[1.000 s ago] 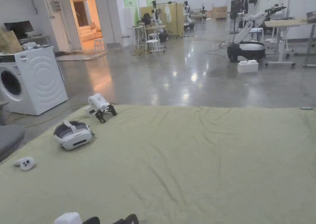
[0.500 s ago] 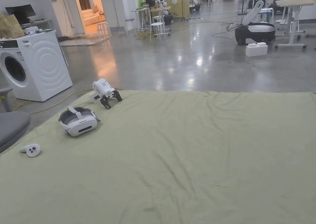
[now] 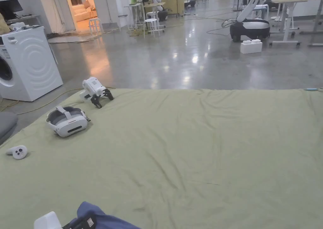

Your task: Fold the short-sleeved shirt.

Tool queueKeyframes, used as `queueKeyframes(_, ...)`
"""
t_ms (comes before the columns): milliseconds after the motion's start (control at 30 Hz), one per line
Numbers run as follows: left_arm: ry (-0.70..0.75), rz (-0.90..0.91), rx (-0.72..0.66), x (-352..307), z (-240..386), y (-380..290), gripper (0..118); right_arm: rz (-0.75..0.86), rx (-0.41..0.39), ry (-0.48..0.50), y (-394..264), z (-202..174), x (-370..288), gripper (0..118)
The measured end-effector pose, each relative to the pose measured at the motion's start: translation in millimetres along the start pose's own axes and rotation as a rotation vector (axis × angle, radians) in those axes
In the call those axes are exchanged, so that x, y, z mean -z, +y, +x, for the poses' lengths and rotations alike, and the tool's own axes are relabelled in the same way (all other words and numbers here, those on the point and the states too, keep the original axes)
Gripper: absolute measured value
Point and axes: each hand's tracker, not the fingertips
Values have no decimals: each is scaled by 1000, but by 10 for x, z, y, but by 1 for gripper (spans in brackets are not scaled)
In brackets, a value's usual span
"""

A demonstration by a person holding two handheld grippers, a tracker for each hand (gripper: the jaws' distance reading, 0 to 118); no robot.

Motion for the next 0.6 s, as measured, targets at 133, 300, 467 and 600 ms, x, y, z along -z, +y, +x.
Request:
queueKeyframes(133, -168, -92, 122, 95, 978, -420, 7, 9, 27, -1, -46, 58, -48, 0)
queueKeyframes(300, -163, -307, 328, 675, 1889, -1343, 8, 22, 23, -24, -28, 65, -195, 0)
queueKeyframes(467, -233, -368, 262, 906, 2087, -1663, 76, 29, 56, -72, -73, 178, -307, 0)
queueKeyframes(600, -335, -238, 174, 624, 1884, -1316, 84, 17, 71, -92, -120, 266, -307, 0)
